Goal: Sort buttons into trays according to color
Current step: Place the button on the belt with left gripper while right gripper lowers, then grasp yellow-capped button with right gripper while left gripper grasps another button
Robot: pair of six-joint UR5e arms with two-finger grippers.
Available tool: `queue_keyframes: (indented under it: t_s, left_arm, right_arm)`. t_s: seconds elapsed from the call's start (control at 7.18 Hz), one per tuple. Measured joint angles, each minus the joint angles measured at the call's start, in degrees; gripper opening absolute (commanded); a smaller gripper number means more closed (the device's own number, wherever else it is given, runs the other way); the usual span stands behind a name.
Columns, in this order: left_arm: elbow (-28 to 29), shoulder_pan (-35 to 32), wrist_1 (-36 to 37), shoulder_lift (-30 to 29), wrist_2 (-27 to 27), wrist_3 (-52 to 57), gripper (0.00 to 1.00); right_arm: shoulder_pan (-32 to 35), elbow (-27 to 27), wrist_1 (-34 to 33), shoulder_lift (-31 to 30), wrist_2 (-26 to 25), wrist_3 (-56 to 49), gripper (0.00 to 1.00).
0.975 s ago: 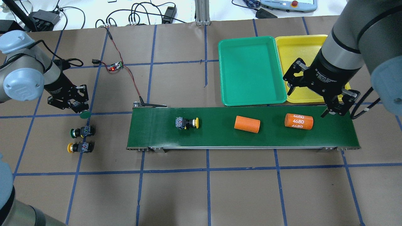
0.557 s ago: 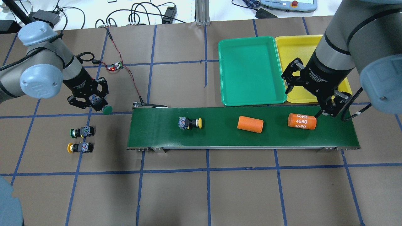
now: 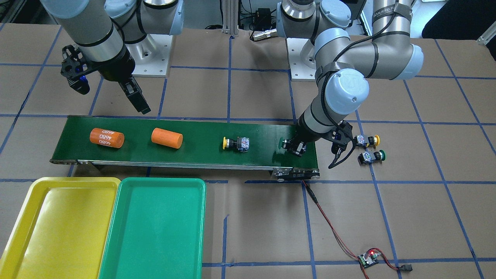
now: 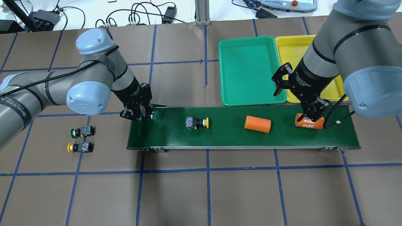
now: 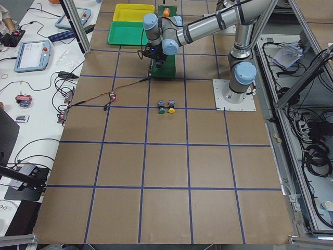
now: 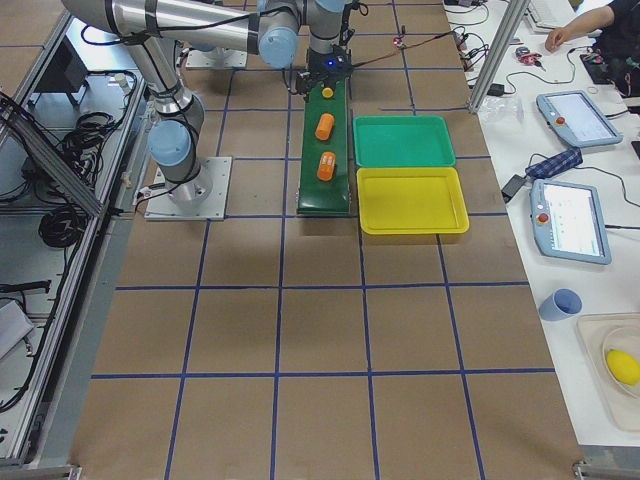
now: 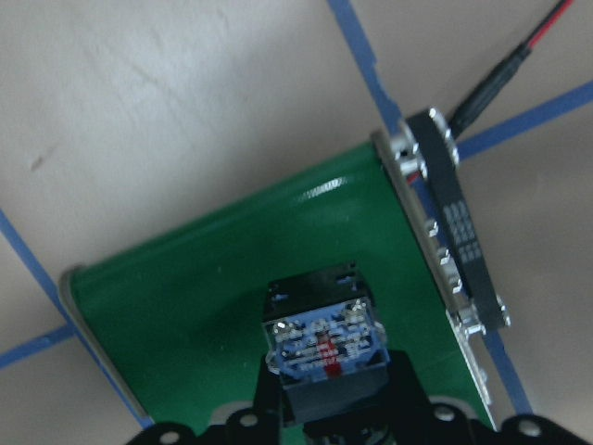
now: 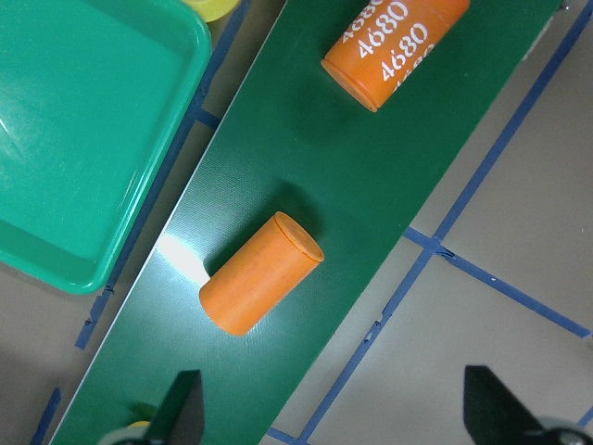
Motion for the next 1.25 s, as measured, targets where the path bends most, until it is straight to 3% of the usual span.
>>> queue_keyframes:
  t_s: [0.14,0.56,0.7,1.25]
  left_arm:
    - [-0.6,-0.3,0.2,-0.1,0.2,-1.3,1.00]
    - [-0.3,0.6,0.6,0.2,0.4,0.1,1.00]
    - [0.6,2.0,-0.1,1.1,0.6,5.4,1.00]
    - [1.1,16.4,-2.6,3.0,1.4,52.1,1.00]
  right_arm:
    - [0.4,0.4,-0.3,0.1,0.2,1.9,1.00]
    - [4.0,2.3,-5.8,2.4,-0.6,8.3,1.00]
    - [5.3,2.8,-8.2,3.7,-0.7,10.3,1.00]
    - [10.1,2.8,-18.1,11.1,-1.1,16.5,1.00]
